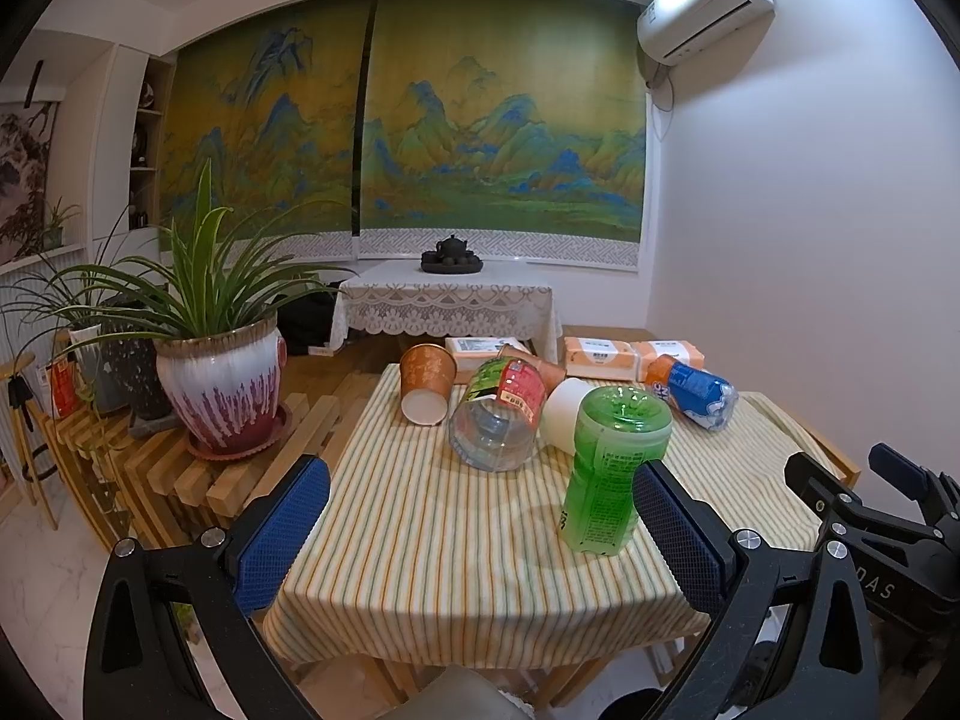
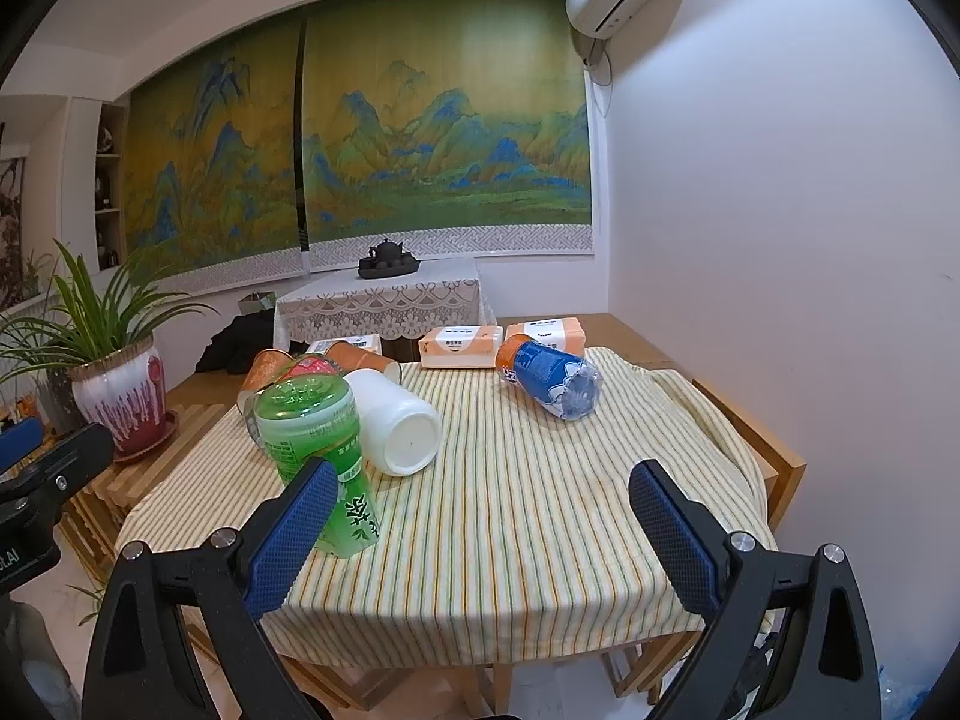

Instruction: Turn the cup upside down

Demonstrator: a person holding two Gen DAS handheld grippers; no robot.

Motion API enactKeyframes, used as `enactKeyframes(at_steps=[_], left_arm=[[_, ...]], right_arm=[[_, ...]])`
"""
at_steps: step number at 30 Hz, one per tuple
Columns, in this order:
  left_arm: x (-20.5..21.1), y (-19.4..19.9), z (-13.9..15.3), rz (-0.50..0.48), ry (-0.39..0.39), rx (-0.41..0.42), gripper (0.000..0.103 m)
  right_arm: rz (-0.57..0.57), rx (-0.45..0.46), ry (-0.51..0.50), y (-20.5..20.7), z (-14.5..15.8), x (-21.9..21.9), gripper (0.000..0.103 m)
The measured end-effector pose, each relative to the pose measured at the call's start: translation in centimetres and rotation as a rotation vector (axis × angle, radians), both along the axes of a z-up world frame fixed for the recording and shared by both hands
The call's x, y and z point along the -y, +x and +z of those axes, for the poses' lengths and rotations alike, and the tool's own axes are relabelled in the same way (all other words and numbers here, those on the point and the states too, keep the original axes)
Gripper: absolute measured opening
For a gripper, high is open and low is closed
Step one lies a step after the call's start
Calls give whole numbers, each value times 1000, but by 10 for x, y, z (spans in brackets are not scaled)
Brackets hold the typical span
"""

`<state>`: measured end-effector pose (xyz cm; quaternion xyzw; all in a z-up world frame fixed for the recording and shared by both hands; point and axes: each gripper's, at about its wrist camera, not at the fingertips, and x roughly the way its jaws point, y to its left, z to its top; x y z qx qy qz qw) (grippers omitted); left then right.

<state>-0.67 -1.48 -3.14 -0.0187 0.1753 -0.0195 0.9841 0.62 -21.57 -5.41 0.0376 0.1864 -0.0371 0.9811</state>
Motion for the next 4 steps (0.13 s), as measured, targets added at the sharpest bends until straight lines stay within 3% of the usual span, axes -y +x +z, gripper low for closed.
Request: enactKeyframes(at_steps=[4], left_arm=[[0, 0, 0, 0, 3, -2, 102]], right_arm=[[0, -3, 1, 1, 0, 0, 96]])
